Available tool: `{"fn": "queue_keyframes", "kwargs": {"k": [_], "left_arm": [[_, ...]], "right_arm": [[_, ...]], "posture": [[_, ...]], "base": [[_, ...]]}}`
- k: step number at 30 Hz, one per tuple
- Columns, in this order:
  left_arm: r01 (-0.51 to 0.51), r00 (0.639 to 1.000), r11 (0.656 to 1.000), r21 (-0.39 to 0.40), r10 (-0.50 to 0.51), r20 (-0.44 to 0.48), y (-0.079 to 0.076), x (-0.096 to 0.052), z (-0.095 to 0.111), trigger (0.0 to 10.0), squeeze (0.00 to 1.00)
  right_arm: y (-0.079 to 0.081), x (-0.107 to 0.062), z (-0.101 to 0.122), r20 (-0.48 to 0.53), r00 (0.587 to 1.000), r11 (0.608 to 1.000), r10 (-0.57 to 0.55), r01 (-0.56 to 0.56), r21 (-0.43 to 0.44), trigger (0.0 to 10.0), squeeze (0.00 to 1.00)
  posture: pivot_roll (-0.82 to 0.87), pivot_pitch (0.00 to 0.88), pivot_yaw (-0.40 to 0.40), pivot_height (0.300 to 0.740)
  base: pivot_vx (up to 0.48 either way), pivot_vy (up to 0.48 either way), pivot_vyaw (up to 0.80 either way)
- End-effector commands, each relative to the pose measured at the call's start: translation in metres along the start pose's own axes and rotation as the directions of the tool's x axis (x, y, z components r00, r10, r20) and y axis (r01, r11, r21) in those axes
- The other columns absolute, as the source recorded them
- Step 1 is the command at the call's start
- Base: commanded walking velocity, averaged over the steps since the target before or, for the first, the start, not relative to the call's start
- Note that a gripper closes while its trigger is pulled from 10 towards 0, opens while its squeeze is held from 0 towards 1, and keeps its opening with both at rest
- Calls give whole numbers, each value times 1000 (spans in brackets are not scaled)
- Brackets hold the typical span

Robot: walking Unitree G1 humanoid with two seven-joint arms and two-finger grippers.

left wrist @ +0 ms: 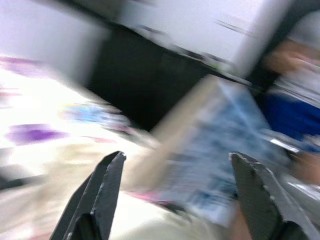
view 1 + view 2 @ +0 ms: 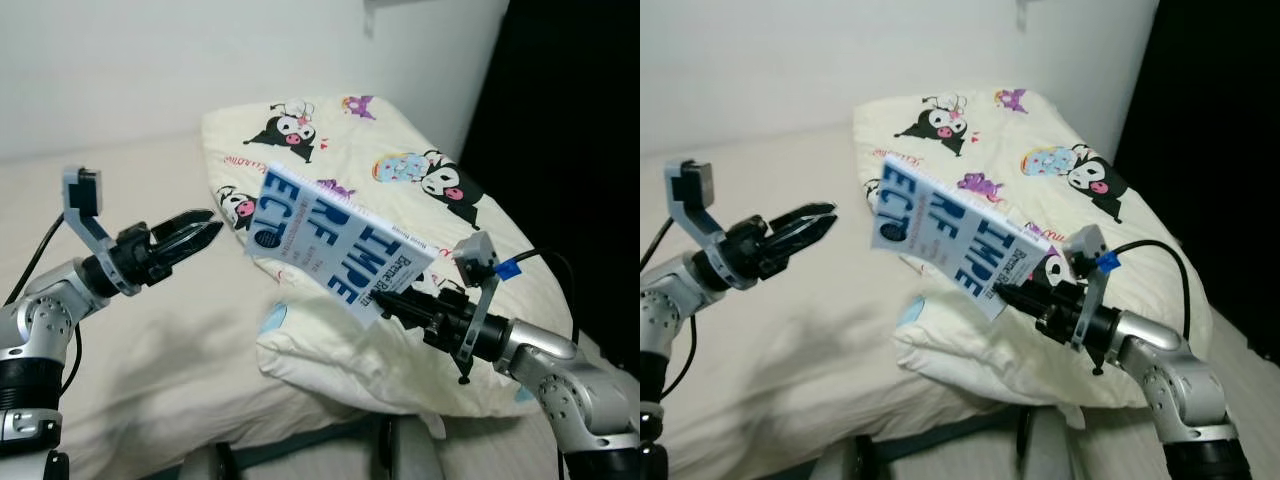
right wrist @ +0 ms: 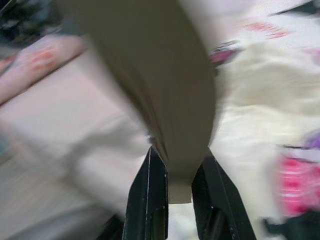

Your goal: Clean up the room

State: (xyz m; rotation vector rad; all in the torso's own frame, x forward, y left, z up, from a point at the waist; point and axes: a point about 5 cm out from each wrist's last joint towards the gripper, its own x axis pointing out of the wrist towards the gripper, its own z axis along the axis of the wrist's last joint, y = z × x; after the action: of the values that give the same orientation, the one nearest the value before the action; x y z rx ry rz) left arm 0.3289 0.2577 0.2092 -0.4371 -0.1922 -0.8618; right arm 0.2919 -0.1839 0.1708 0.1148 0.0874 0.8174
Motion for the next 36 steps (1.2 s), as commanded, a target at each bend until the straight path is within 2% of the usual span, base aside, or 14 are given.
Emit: {"fn": "queue_keyframes", "kwargs": {"k": [1, 2, 4, 5, 6, 7, 8, 9, 12, 16, 20, 23, 29, 36], "left_arm": [[-259, 966, 966, 3, 259, 22, 23, -20, -7, 10000, 1000], [-364, 931, 931, -6, 364, 33, 31, -26, -11, 10000, 1000], [-578, 815, 816, 5, 578, 33, 46, -40, -23, 10000, 1000], [-578, 815, 816, 5, 578, 33, 46, -40, -23, 10000, 1000], [-676, 737, 737, -16, 676, 20, 51, -51, -35, 10000, 1000], [-676, 737, 737, -16, 676, 20, 51, -51, -35, 10000, 1000], [-765, 644, 643, -30, 765, -8, 54, -64, -53, 10000, 0], [-825, 565, 564, -44, 824, -46, 54, -77, -73, 10000, 0], [-854, 520, 517, -48, 851, -72, 53, -85, -86, 10000, 0], [-933, 354, 357, -34, 901, -251, 42, -114, -138, 10000, 0], [-942, 330, 334, -34, 903, -276, 39, -121, -147, 10000, 0], [-963, 255, 270, -2, 908, -333, 30, -138, -166, 10000, 0], [-979, 178, 203, 25, 904, -388, 18, -158, -186, 10000, 0], [-982, 138, 179, 55, 889, -437, 8, -167, -202, 10000, 0]], "right_arm": [[-9, 0, 1, 36, 994, 995, -100, 100, -23, 0, 0], [-10, 2, -2, 29, 992, 993, -119, 120, -19, 0, 0], [-9, 7, -9, 31, 989, 989, -144, 145, -27, 0, 0], [-9, 7, -9, 31, 989, 989, -144, 145, -27, 0, 0], [-6, 12, -15, 28, 988, 988, -154, 155, -21, 0, 0], [-6, 12, -15, 28, 988, 988, -154, 155, -21, 0, 0], [0, 19, -23, 20, 989, 989, -144, 145, -15, 0, 0], [8, 26, -31, 9, 992, 992, -124, 124, -2, 0, 0], [13, 30, -37, 1, 994, 994, -108, 108, 8, 0, 0], [24, 42, -49, -18, 997, 996, -77, 77, 33, 0, 0], [24, 44, -50, -21, 996, 996, -82, 82, 40, 0, 0], [23, 48, -53, -22, 996, 995, -92, 93, 42, 0, 0], [24, 51, -53, -19, 996, 995, -89, 89, 35, 0, 0], [25, 52, -54, -14, 996, 996, -86, 87, 34, 0, 0]], "posture": [[-119, 78, 27, 550], [-119, 78, 27, 550], [-118, 77, 27, 550], [-118, 77, 27, 550], [-117, 78, 26, 550], [-117, 78, 26, 550], [-118, 76, 26, 550], [-118, 76, 24, 550], [-118, 75, 24, 550], [-115, 71, 20, 550], [-113, 69, 18, 555], [-110, 67, 18, 565], [-110, 65, 21, 585], [-113, 65, 25, 615]], "base": [[0, 0, 0], [0, 0, 0], [0, 0, 247], [0, 0, 494], [0, 0, 763], [0, 0, 763], [0, 0, 763], [0, 0, 763], [0, 0, 763], [0, 0, 745], [0, 0, 347], [-338, 0, 0], [-391, 0, 0], [0, 0, 0]]}}
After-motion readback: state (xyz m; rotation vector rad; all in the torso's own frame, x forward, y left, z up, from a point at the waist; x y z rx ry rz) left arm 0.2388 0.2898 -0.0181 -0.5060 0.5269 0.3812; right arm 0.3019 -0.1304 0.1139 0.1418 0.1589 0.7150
